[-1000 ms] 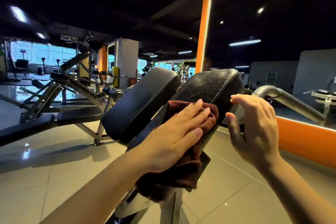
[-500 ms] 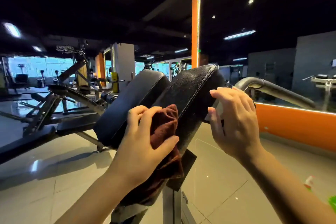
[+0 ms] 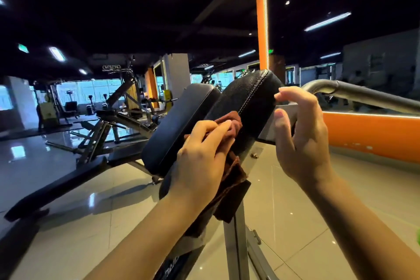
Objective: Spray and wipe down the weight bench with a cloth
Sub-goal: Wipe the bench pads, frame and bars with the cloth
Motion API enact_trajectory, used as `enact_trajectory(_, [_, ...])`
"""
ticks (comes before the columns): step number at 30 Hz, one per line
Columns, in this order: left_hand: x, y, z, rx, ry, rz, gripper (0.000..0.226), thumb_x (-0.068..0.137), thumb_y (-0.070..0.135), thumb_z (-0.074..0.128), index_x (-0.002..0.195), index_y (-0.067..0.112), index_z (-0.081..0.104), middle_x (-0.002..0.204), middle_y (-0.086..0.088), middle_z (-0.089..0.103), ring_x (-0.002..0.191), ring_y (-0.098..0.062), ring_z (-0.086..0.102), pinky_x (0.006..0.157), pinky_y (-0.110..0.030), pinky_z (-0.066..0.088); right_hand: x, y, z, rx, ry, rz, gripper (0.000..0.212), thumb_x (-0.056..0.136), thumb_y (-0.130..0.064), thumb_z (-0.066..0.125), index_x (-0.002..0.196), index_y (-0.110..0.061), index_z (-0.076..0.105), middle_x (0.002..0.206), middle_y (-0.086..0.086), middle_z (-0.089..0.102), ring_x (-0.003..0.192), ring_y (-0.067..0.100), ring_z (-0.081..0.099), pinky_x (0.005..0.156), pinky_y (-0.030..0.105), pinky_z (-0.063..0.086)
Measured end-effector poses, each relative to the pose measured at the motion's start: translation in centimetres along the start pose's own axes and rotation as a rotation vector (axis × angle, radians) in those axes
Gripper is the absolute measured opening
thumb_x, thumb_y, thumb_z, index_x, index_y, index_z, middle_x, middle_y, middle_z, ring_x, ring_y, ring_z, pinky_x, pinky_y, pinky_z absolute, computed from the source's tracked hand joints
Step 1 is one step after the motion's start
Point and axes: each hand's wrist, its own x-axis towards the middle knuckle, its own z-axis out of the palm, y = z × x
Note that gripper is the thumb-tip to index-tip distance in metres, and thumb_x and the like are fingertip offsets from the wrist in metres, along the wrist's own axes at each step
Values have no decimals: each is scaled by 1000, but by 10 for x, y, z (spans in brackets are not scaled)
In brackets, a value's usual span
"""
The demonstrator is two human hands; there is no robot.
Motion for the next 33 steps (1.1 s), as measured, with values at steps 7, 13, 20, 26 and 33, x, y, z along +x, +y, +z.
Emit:
enact_trajectory(7, [93, 39, 44, 249, -201, 283, 54, 97, 23, 52, 148, 17, 37, 148, -11, 35, 138, -31, 32, 107, -48, 42, -6, 1, -22, -12, 15, 165, 33, 93, -21, 43, 126, -18, 43, 117, -14, 43, 106, 8, 48, 90, 47, 47])
enact_trajectory(13, [54, 12, 35, 475, -372, 294, 57, 96, 46, 24, 151, 30, 28, 163, -3, 10, 141, -46, 25, 100, -62, 43, -19, 4, -26, -79, -25, 271, 35, 91, -26, 45, 126, -20, 45, 123, -7, 44, 119, 9, 42, 98, 42, 45])
enact_trajectory(20, [-25, -24, -8, 384, -301, 454, 48, 95, 35, 44, 139, 21, 51, 153, -5, 36, 134, -40, 42, 98, -45, 46, -24, -5, -24, -131, -68, 338, 37, 91, -20, 50, 126, -8, 51, 136, 12, 45, 123, 5, 32, 100, 5, 23])
enact_trajectory(26, [-15, -36, -13, 290, -365, 491, 52, 98, 39, 35, 146, 22, 40, 158, -3, 26, 144, -31, 27, 110, -44, 34, -22, -6, -21, -182, -57, 335, 34, 91, -21, 48, 123, -8, 53, 134, 13, 45, 119, 3, 31, 95, 8, 25])
enact_trajectory(33, [113, 21, 45, -245, -189, 21, 43, 103, 28, 43, 146, 28, 41, 159, 6, 23, 143, -14, 25, 112, -31, 27, -28, -8, -14, -204, -47, 343, 31, 93, -31, 40, 119, -18, 50, 137, 6, 39, 118, 6, 33, 89, 17, 31])
